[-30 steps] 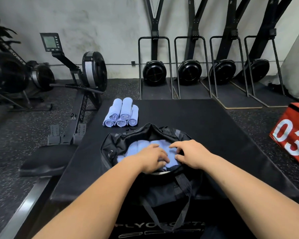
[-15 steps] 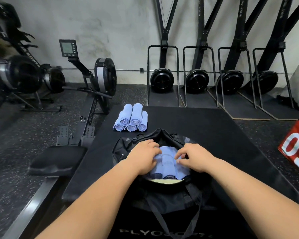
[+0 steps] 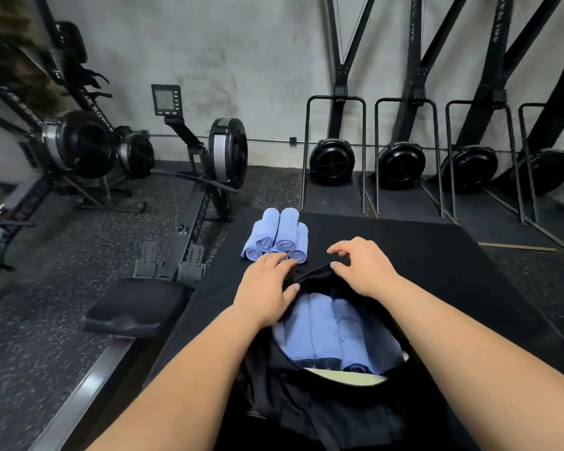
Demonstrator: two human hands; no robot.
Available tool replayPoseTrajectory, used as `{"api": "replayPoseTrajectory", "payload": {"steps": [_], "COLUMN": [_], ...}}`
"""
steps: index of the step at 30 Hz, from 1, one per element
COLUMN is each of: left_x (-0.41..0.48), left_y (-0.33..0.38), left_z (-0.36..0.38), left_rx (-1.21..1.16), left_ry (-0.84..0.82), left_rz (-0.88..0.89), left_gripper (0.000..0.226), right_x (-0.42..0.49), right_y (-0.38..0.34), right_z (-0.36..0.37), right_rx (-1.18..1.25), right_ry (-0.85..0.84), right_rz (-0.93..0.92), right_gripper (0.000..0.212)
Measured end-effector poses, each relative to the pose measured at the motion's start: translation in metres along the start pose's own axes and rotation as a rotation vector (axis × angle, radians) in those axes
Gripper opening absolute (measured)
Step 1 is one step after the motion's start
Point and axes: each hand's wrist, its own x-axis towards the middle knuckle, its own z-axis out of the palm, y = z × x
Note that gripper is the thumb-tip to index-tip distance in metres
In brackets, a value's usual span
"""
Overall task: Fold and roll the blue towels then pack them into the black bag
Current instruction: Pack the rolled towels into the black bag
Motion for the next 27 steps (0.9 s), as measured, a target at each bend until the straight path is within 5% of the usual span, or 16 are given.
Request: {"api": "replayPoseTrajectory", "payload": {"steps": [8, 16, 27], "left_x": [0.001, 0.014, 0.008], "left_y": [-0.041, -0.081, -0.111], "left_z": [0.02, 0.022, 0.059], "left_rx": [-0.202, -0.704, -0.803], "left_ry": [-0.036, -0.111, -0.165], "left_rz": [-0.191, -0.462, -0.621], "left_gripper": [0.061, 0.061, 0.053], "right_x": [0.059, 0.12, 0.157], "right_y": [-0.039, -0.055, -0.053], "right_z": [0.038, 0.077, 0.125], "right_rx": [-0.023, -0.069, -0.097], "right_ry": [-0.091, -0.263, -0.345], "right_rz": [0.002, 0.032, 0.144], "right_gripper": [0.042, 0.059, 0.065]}}
